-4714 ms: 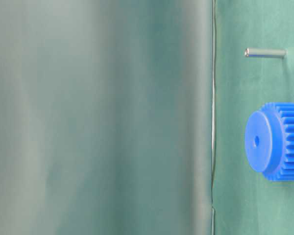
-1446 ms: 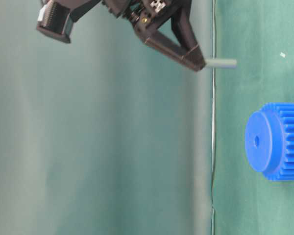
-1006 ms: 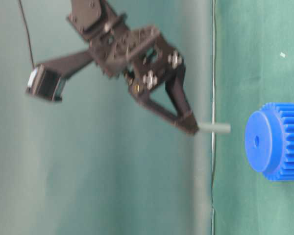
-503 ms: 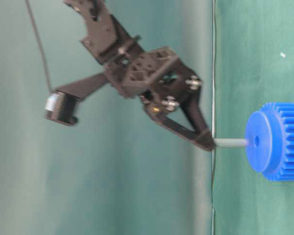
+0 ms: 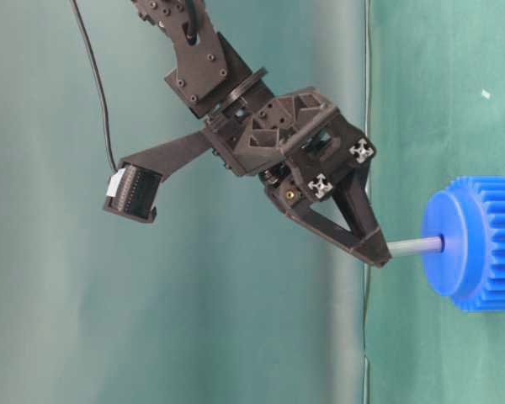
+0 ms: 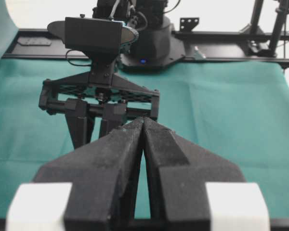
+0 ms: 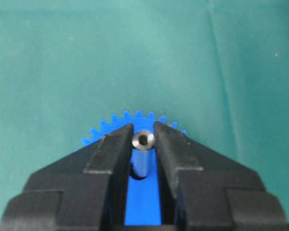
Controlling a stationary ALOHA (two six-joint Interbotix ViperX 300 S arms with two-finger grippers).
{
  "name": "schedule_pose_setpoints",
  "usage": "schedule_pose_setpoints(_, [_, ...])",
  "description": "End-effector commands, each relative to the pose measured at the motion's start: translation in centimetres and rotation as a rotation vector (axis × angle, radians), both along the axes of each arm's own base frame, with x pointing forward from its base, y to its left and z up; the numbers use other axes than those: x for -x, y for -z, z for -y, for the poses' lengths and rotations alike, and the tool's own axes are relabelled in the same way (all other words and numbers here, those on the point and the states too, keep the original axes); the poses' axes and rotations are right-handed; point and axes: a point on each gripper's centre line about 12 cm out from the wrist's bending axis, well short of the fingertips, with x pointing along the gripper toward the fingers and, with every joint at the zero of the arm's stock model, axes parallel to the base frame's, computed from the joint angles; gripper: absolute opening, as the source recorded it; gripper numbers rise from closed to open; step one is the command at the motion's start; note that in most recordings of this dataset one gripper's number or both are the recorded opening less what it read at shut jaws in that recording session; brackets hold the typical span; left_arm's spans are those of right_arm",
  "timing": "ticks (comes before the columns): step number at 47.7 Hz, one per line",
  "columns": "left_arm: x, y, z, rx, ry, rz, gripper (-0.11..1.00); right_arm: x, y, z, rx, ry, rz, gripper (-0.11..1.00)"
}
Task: Insert the shaft into the center hole of the gear.
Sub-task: 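Align the held shaft with the gear's center hole using the right gripper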
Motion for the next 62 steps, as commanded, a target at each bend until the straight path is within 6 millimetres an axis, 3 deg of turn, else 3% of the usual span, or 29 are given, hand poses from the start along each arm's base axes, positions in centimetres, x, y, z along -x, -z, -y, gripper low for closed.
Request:
schedule_pose_setpoints(1, [-0.2,-1.0,0.0,-0.004,-0.001,0.025,0.00,-0.3,-2.1,0.1,0.009,0.002,0.056,0.16])
schedule_pose_setpoints(11, [-0.2,-1.0,0.0,-0.004,0.001,0.025,0.00,0.2,-4.0,0.1,0.017,0.002,0.098,0.16])
schedule_pose_setpoints(22, [-0.2,-1.0,0.0,-0.004,-0.001,0.026,0.00,0.4,-3.8,-0.2,0.017,-0.004,0.100,0.16])
schedule_pose_setpoints(50, [-0.2,-1.0,0.0,-0.003,0.000,0.021,0.00,0.8,-0.4,-0.6,0.008,0.013,0.119,0.16])
schedule_pose_setpoints(62, [-0.2,-1.0,0.0,-0.004,-0.001,0.021,0.00,0.7,-2.4,-0.6,0.023,0.006,0.171,0.16])
